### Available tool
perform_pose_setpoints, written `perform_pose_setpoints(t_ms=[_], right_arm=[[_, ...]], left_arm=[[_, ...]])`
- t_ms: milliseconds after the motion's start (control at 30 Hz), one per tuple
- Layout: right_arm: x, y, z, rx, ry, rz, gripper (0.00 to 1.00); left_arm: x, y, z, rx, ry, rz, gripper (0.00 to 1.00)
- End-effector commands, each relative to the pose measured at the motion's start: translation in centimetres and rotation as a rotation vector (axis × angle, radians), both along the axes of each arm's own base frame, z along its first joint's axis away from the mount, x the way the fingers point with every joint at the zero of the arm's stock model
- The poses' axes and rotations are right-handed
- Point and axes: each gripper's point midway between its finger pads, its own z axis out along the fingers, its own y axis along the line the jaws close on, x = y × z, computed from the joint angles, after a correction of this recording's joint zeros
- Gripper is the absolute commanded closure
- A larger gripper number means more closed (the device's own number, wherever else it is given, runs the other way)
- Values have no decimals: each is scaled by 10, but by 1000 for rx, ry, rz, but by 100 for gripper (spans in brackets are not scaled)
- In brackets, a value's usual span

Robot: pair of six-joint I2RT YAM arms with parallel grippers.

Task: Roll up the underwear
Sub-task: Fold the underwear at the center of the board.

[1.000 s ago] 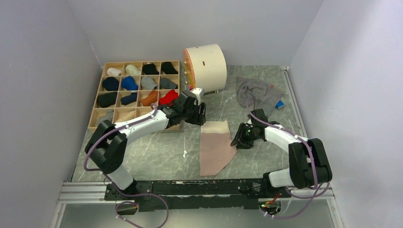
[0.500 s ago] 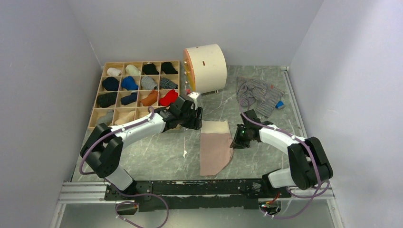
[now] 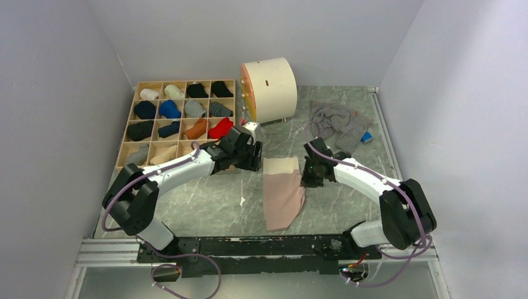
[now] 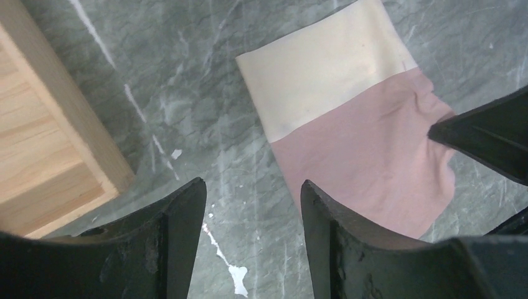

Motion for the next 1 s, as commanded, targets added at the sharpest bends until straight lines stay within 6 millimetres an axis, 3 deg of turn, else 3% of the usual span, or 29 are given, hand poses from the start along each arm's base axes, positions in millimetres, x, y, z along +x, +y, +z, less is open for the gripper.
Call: perform_pose_setpoints(t_ms=[0,233,533,733,967], right_arm=[[11,-9,18,-148,-64,-29,100],[7,5,27,-309,-61,5,100],[-6,11,8,-269,-8,-15,100],[-6,6,-5,-123,33,-55,99],[-5,2,-5,3,27,-82,93]], left_arm=[[6,19,11,-17,-22,88,37],[14,27,10,-82,3,123,37],[18,-9,31,-177,-32,-79,38],[17,-30,9,-159,24,-173,41],[10,-58,7,-175,27,-238,41]])
